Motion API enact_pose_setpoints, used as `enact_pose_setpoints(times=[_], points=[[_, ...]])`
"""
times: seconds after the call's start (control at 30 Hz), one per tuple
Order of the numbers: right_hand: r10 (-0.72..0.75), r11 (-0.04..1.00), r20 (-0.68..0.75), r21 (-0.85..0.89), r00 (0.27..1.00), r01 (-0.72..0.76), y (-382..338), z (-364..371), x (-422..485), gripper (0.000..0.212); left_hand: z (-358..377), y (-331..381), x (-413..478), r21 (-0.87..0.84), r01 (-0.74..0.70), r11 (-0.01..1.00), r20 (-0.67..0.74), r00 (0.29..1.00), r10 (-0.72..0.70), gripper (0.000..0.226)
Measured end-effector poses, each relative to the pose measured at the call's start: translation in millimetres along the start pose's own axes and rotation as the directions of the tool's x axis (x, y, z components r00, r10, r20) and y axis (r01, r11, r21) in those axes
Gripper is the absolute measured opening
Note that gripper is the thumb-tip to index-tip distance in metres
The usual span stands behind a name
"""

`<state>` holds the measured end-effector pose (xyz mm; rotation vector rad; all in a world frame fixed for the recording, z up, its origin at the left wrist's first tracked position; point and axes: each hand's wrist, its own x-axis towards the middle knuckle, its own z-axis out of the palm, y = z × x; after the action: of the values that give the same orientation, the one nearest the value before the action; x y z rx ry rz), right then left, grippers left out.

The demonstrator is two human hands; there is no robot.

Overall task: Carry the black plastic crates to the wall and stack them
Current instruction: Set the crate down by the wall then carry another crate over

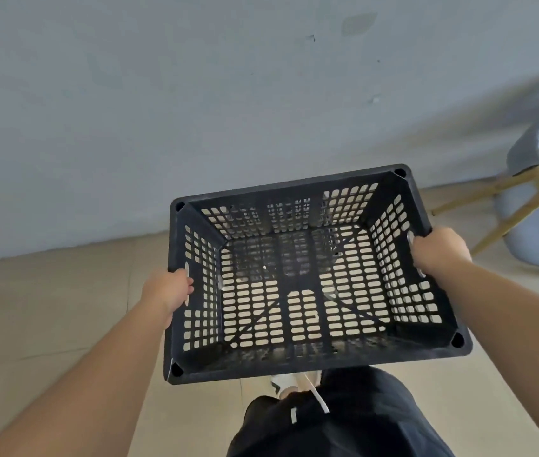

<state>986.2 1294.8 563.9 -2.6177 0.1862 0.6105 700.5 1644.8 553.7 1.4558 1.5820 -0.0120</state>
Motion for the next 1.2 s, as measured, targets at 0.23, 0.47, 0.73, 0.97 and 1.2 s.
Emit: enact_pose_setpoints(times=[0.23, 0.47, 0.73, 0.97, 1.2], points=[[0.016, 0.999, 0.022, 0.038, 1.0, -0.017, -67, 23, 88, 0.032, 26, 71, 78, 0.016, 0.044, 0.999, 0.002, 0.999, -0.044, 0.026], [-0.018, 1.0, 0.074, 0.008, 0.997, 0.017, -122, 53, 177, 0.033, 60, 118, 148, 0.001, 0.101, 0.995, -0.004, 0.995, -0.101, 0.034], [-0.007, 0.999, 0.073, -0.044, 0.997, 0.01, -152, 117, 261, 0.032, 106, 125, 242, -0.031, 0.11, 0.993, -0.033, 0.993, -0.111, 0.028], [0.048, 0.998, 0.046, -0.034, 0.998, -0.046, -152, 189, 318, 0.028, 152, 114, 332, -0.006, 0.084, 0.996, -0.017, 0.996, -0.084, 0.031], [0.056, 0.996, 0.047, -0.068, 0.997, -0.052, -152, 236, 347, 0.03, 178, 98, 384, -0.005, 0.09, 0.996, -0.005, 0.996, -0.09, 0.03]])
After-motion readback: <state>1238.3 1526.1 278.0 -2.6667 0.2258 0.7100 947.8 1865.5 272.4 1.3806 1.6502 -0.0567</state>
